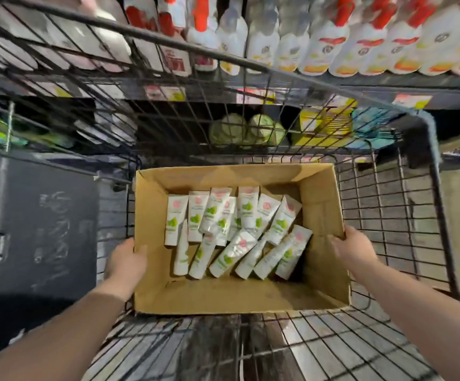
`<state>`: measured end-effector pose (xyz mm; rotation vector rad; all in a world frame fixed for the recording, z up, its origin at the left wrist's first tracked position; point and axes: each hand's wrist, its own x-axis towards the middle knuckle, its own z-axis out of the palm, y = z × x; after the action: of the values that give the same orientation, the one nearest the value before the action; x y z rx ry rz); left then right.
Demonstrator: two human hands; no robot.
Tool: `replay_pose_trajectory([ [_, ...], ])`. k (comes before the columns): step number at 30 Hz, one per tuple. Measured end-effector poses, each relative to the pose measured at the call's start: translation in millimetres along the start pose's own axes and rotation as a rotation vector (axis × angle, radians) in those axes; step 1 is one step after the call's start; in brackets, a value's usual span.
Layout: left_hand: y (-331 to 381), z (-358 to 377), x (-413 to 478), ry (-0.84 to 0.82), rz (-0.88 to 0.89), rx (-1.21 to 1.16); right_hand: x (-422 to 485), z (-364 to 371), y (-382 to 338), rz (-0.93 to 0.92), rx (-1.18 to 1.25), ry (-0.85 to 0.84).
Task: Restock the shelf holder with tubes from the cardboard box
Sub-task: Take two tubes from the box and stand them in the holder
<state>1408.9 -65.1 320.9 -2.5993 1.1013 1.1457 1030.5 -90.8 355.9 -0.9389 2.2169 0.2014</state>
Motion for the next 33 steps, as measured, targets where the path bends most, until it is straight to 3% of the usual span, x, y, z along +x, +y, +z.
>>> replay_pose_trajectory([
  [5,5,5,-9,0.024,-0.013,-0.065,0,-5,-1,-0.006,0.007,-0.051],
  [8,27,-5,-26,0.153,0.116,-0.019,-8,-7,-16,0.04,0.177,0.07],
  [10,45,-10,-34,0.23,0.298,0.117,-21,-11,-31,-0.173,0.176,0.235],
  [12,65,-10,-36,0.185,0.429,0.194,-32,-12,-49,-0.45,0.035,0.31],
  [15,90,2,-24,-0.003,0.423,0.164,-34,7,-74,-0.596,-0.124,0.112],
  [18,102,22,-5,-0.156,0.32,0.088,-19,40,-91,-0.525,-0.152,-0.14],
  [20,101,38,12,-0.196,0.265,0.115,-5,61,-100,-0.458,-0.153,-0.202],
  [28,111,73,43,-0.159,0.218,0.374,28,109,-113,-0.228,-0.064,-0.147],
  [33,118,83,30,-0.119,0.322,0.536,26,113,-118,-0.18,0.039,-0.196],
])
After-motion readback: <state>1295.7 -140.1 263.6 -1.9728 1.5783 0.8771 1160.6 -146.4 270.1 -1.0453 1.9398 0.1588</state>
